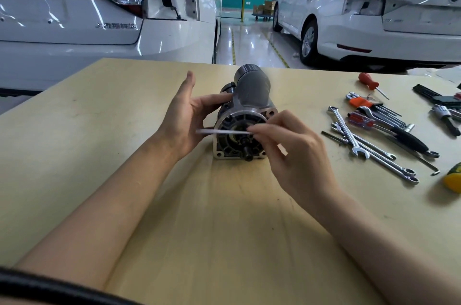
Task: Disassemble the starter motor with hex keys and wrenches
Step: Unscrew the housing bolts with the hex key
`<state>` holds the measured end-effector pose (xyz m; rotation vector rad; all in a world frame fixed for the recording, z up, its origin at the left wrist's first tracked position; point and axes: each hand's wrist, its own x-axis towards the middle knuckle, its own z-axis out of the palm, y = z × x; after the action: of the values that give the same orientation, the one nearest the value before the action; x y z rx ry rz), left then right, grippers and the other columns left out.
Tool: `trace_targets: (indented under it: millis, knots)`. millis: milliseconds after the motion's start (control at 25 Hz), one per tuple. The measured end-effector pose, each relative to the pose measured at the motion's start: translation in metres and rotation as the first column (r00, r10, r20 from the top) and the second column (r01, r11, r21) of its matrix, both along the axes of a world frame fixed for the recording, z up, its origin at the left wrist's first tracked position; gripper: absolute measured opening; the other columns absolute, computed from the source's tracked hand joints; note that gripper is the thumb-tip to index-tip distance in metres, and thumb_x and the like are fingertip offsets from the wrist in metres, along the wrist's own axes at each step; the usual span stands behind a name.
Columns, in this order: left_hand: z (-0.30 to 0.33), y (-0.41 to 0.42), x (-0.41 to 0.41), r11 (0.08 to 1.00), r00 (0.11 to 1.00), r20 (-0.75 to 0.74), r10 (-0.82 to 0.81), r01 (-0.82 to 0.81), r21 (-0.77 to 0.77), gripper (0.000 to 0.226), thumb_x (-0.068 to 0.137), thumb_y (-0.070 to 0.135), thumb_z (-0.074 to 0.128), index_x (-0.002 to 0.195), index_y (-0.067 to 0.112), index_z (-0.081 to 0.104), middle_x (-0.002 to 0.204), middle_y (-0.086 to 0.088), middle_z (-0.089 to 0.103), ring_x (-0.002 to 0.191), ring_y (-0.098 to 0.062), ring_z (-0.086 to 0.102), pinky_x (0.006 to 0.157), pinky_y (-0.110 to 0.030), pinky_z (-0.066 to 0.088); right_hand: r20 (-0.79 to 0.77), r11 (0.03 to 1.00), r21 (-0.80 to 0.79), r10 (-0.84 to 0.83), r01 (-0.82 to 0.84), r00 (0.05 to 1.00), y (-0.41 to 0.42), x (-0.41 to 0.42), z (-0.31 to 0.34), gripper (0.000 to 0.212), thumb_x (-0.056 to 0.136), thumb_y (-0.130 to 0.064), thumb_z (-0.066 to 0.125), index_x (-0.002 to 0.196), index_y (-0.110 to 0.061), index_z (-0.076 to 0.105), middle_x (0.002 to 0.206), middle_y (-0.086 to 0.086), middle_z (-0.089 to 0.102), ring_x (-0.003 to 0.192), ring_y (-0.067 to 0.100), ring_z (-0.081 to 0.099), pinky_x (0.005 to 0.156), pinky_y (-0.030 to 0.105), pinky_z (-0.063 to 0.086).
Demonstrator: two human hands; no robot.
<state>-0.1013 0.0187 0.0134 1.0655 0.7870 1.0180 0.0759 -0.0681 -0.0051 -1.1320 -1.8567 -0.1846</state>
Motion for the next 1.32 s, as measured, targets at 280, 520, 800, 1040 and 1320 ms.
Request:
trace_targets:
  millis: [280,520,800,1040,1320]
  knots:
    - [-0.002,-0.001,0.003,0.986,0.986,-0.167,0.02,0.009,0.169,0.034,0.074,0.03,0.069,0.104,0.015,0.073,0.102,0.001,0.072,0.095,-0.008,0.065,0.075,-0.027,0.052,-0.925,0.841,-0.335,-0.208,-0.425,0.317,-0.003,0.013,0.013,0.015,0.093,0.005,0.051,0.082,-0.006,0.054,0.06,0.004,0.064,0.051,0.017,0.062,0.053,0.027,0.054]
    - [-0.005,0.001,0.001,0.986,0.991,-0.135,0.018,0.006,0.169,0.027,0.069,0.025,0.074,0.096,0.018,0.076,0.097,0.0,0.073,0.089,-0.009,0.068,0.073,-0.027,0.055,-0.94,0.754,-0.323,-0.326,-0.571,0.101,0.002,0.011,0.011,0.011,0.092,0.009,0.047,0.091,-0.002,0.05,0.056,0.01,0.064,0.053,0.021,0.067,0.053,0.028,0.056]
    - [-0.006,0.002,0.001,0.985,0.992,-0.128,0.013,0.01,0.174,0.023,0.07,0.025,0.074,0.093,0.02,0.078,0.097,0.001,0.073,0.089,-0.008,0.068,0.074,-0.027,0.054,-0.939,0.744,-0.308,-0.338,-0.593,0.064,0.004,0.011,0.008,0.013,0.091,0.011,0.047,0.092,-0.002,0.049,0.06,0.014,0.063,0.057,0.026,0.069,0.056,0.032,0.058]
    - [-0.005,0.001,0.001,0.986,0.993,-0.121,0.014,0.006,0.17,0.022,0.07,0.025,0.075,0.091,0.021,0.078,0.096,0.001,0.073,0.088,-0.008,0.068,0.071,-0.026,0.054,-0.942,0.746,-0.285,-0.334,-0.602,0.032,0.005,0.012,0.008,0.014,0.091,0.012,0.047,0.094,-0.001,0.049,0.065,0.013,0.061,0.063,0.028,0.071,0.057,0.031,0.058]
    - [-0.003,0.0,0.001,0.987,0.993,-0.117,0.018,0.002,0.163,0.024,0.07,0.024,0.075,0.093,0.019,0.077,0.097,0.0,0.073,0.089,-0.009,0.068,0.073,-0.026,0.055,-0.938,0.745,-0.295,-0.344,-0.599,0.034,0.004,0.01,0.01,0.015,0.09,0.011,0.049,0.094,-0.004,0.047,0.062,0.014,0.063,0.065,0.03,0.072,0.058,0.033,0.058]
